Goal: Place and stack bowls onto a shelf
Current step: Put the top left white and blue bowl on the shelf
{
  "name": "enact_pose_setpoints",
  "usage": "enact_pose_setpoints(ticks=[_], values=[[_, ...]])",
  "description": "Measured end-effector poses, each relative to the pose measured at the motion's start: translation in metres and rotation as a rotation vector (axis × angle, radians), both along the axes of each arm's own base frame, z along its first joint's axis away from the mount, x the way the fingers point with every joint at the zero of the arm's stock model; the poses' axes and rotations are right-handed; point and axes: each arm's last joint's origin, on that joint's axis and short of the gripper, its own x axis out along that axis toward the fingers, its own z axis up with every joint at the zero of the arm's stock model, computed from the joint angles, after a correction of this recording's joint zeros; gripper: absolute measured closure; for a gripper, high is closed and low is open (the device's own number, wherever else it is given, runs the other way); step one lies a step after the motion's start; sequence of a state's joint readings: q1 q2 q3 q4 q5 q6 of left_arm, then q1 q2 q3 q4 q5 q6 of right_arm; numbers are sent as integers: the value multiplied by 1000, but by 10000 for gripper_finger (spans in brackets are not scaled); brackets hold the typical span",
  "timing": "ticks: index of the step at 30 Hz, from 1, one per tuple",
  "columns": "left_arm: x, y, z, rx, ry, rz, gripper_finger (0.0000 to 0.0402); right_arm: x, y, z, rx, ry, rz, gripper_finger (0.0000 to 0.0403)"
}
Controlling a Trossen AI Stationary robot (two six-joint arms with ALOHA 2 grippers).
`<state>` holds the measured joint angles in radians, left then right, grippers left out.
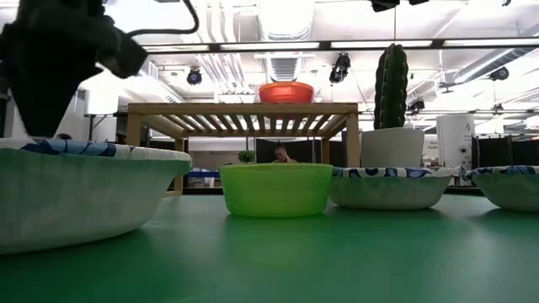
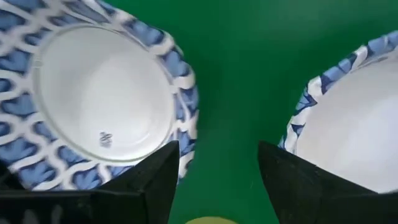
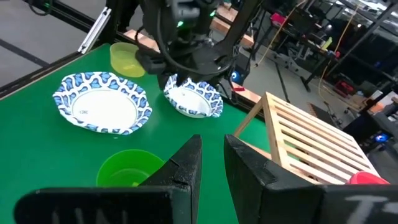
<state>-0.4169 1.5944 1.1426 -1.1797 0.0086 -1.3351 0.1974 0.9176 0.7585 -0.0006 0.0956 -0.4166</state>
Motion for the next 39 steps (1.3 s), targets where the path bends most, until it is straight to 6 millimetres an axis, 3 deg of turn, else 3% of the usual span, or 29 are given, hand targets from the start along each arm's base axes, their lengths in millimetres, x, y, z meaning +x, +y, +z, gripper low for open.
enact_pose_setpoints(ticks=[9,22,27,34,39], values=[[-14,2,-24,78,40,-13,217,0,0,2,-6,-22,2,344],[-17,2,-53,47,-26,-26,248,1,0,4,13,-36,-2,344],[-18,2,-54,50,-28,-27,286,1,0,4,20,-36,-4,344],[-18,1,-54,69,-42,-27,384,1,0,4,0,-37,0,344],[-16,0,-51,58,-47,-27,395,1,0,4,-14,-39,3,344]])
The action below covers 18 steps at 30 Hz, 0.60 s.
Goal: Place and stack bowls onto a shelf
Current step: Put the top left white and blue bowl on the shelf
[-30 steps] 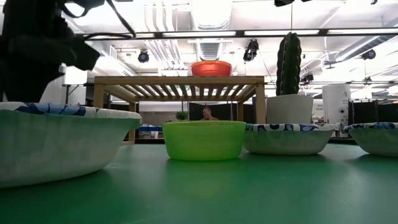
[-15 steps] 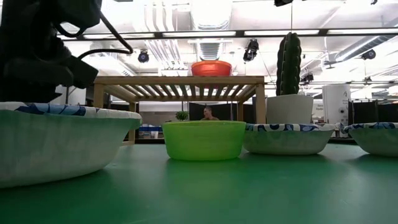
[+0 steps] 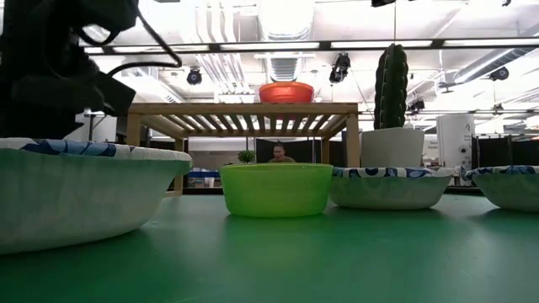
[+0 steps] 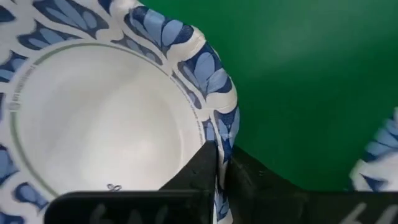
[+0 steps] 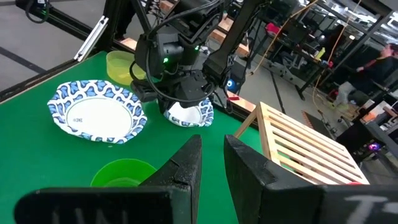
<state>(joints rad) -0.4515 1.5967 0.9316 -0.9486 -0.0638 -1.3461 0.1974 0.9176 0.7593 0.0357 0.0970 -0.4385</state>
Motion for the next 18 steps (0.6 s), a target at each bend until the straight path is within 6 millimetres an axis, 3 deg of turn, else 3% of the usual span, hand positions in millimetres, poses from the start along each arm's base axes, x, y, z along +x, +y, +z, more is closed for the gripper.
enact_pose_setpoints(ticks=[9,18], values=[[13,-13,43,-12,-16,-99,401,0,0,0,0,0,0,344],[12,-37,119,0,-44,-422,401,0,0,0,-5,0,1,344]])
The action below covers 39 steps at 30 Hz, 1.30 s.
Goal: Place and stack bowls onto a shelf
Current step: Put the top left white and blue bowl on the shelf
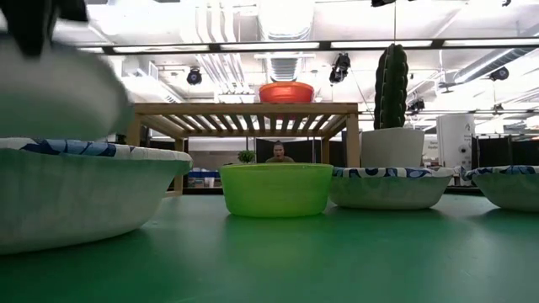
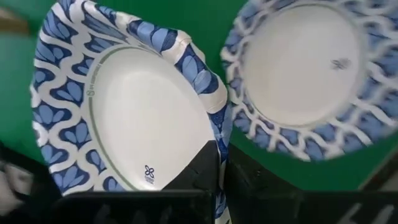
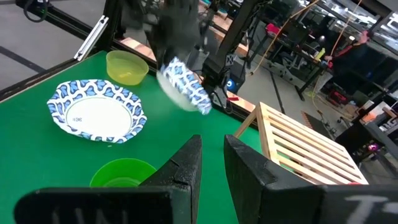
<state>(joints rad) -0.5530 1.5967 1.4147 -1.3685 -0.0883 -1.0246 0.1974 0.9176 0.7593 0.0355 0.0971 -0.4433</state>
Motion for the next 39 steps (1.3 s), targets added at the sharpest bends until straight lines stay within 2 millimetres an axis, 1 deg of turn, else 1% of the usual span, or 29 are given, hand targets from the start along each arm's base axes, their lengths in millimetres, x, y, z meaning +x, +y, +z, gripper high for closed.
enact_pose_setpoints(ticks=[4,8,13,17,19,23,27,31,35,39], values=[[0,-7,37,4,-97,-92,401,0,0,0,-1,0,0,344],[3,-6,68,89,-250,-161,402,0,0,0,-2,0,0,344],[6,-1,93,286,-387,-294,402,0,0,0,-2,0,0,344],[8,5,106,450,-438,-375,402,0,0,0,-3,0,0,344],[9,13,112,522,-445,-380,402,0,0,0,-3,0,0,344],[13,35,119,617,-401,-368,402,0,0,0,-4,0,1,344],[17,65,117,667,-284,-346,401,0,0,0,-5,0,1,344],[25,99,108,691,-147,-346,401,0,0,0,-5,1,1,344],[29,138,101,705,-20,-333,401,0,0,0,-5,1,0,344],[31,177,92,620,47,-299,401,0,0,0,-5,4,1,344]])
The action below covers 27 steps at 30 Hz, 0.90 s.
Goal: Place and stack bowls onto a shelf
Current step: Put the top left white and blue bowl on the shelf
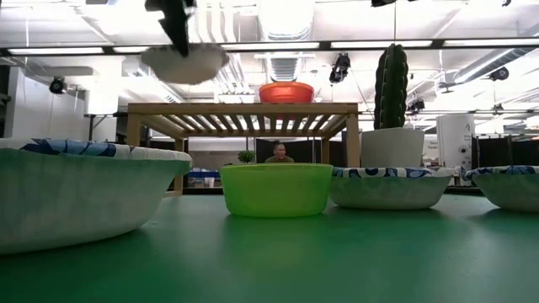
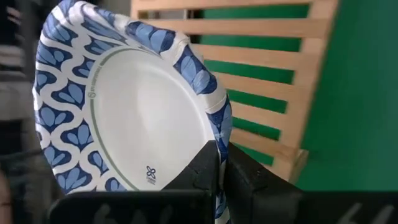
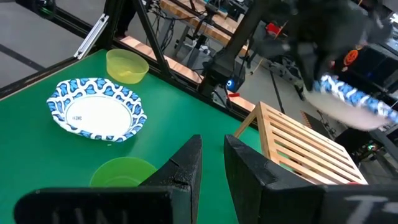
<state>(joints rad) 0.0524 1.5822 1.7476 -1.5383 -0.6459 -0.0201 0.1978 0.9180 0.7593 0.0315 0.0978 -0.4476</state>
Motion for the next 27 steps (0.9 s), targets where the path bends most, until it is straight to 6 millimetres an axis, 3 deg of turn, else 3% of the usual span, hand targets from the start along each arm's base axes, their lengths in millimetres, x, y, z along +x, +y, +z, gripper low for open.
enact_pose_setpoints(ticks=[6,12,19,27], values=[[9,45,-8,-82,-50,-39,401,0,0,0,0,3,0,344],[4,71,-14,-189,-76,-10,401,0,0,-1,-1,11,0,344],[7,81,-26,-241,-84,14,401,0,0,-2,3,20,-1,344],[10,82,-26,-238,-118,32,395,0,0,-2,5,20,-2,344]])
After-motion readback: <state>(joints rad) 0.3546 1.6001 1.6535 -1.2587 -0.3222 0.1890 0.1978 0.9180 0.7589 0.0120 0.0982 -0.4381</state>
